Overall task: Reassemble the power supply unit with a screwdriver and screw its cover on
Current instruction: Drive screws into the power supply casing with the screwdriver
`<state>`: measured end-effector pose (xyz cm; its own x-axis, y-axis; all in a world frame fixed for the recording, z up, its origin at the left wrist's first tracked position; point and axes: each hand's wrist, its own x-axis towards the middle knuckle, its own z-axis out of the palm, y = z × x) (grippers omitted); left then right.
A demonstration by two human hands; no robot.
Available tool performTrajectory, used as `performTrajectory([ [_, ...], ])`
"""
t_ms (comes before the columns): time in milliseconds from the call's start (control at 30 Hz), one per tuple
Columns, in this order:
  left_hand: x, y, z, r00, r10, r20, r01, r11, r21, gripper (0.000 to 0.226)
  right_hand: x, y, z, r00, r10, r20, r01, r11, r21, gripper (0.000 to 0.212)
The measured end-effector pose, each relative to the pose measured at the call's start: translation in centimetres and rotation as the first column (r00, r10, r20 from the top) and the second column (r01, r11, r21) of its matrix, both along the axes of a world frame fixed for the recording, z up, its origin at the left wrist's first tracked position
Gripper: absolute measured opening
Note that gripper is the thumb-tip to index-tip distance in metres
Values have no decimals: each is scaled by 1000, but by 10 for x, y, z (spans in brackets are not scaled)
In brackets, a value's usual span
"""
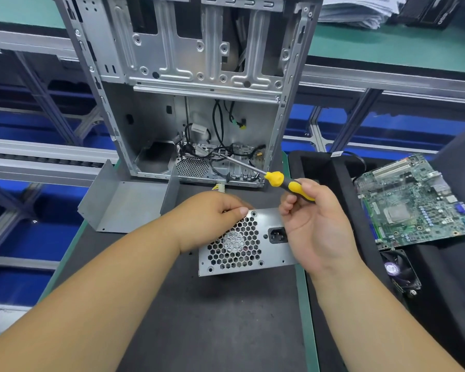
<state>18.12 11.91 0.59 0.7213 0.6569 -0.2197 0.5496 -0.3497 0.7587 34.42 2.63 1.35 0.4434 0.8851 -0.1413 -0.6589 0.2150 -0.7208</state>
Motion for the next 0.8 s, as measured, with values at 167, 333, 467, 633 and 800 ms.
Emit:
performTrajectory([
  [167,0,-4,-1,999,2,37,-1,999,-32,25,-1,-3,0,1000,-17,15,17,999,-29,17],
  [333,0,-5,1,1000,3,28,-2,999,-33,25,-3,-5,3,1000,-30,-6,30,999,-42,24],
  [467,1,-6,2,1000,1,14,-1,1000,-32,25,-4,-6,4,999,-38,-5,37,998,-41,22],
  [633,1,-7,2,1000,19,-8,-20,999,-27,25,-1,-7,7,999,-42,-27,40,996,-80,19],
  [800,1,-8,3,999,46,-13,-47,998,-45,23,23,-15,20,971,-105,216,127,988,-92,17],
])
